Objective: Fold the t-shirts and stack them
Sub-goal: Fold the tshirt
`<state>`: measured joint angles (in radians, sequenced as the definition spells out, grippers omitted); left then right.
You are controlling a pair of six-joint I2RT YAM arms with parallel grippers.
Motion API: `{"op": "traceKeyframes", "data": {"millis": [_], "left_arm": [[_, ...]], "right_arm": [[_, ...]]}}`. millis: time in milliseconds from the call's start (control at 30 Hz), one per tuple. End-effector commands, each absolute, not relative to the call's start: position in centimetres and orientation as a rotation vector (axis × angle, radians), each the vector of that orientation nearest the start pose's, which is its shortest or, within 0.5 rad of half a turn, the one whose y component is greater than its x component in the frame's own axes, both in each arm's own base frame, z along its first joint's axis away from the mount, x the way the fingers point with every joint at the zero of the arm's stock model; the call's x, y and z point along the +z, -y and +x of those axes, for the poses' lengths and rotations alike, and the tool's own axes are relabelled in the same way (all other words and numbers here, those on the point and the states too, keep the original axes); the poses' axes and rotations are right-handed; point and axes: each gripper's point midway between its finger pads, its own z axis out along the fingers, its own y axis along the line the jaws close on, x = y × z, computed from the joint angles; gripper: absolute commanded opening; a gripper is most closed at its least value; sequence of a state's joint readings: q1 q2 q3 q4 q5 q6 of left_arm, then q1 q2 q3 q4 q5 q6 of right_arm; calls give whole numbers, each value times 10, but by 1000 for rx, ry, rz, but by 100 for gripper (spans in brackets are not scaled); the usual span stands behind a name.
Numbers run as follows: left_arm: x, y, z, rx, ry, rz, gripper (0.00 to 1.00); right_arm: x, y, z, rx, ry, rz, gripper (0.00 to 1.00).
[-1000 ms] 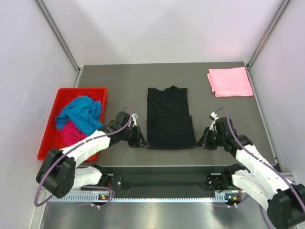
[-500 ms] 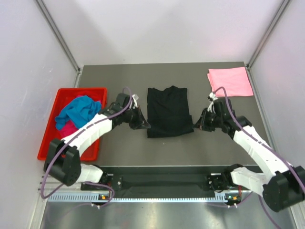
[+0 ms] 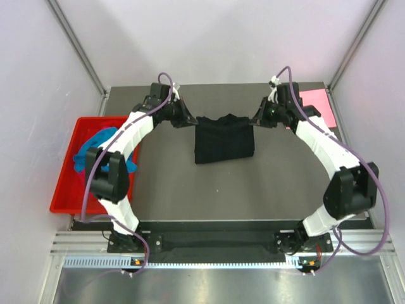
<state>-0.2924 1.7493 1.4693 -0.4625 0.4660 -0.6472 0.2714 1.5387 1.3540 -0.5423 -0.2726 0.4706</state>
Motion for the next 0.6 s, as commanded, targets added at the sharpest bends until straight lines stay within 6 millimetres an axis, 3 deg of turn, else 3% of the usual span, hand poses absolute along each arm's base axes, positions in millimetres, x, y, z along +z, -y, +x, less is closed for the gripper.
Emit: {"op": "traceKeyframes", "data": {"millis": [0, 33, 100, 133, 167, 367, 400, 467, 500, 567], "left_arm": [[207, 232, 451, -1065, -2317, -119, 0], [196, 235, 458, -1099, -2336, -118, 0], [206, 237, 477, -1119, -2278, -83, 0], [194, 237, 486, -1122, -2290, -89, 0], [204, 239, 495, -1138, -2250, -66, 0], [193, 235, 539, -1159, -2161, -74, 0], [195, 235, 546, -1162, -2134, -63, 0], [184, 232, 557, -1161, -2132, -73, 0], [189, 232, 565, -1157, -2113, -72, 0], [170, 230, 575, -1155, -2138, -94, 0]], "right_arm": [[227, -181, 425, 716, -2276, 46, 0], [228, -183, 432, 729, -2266, 44, 0], [225, -187, 451, 740, -2242, 51, 0], [223, -187, 458, 746, -2238, 62, 0], [216, -188, 468, 748, -2245, 71, 0], [211, -188, 510, 757, -2212, 79, 0], [198, -188, 517, 753, -2232, 88, 0], [197, -188, 528, 755, -2224, 88, 0], [182, -187, 534, 751, -2247, 100, 0], [180, -185, 543, 748, -2240, 109, 0]]}}
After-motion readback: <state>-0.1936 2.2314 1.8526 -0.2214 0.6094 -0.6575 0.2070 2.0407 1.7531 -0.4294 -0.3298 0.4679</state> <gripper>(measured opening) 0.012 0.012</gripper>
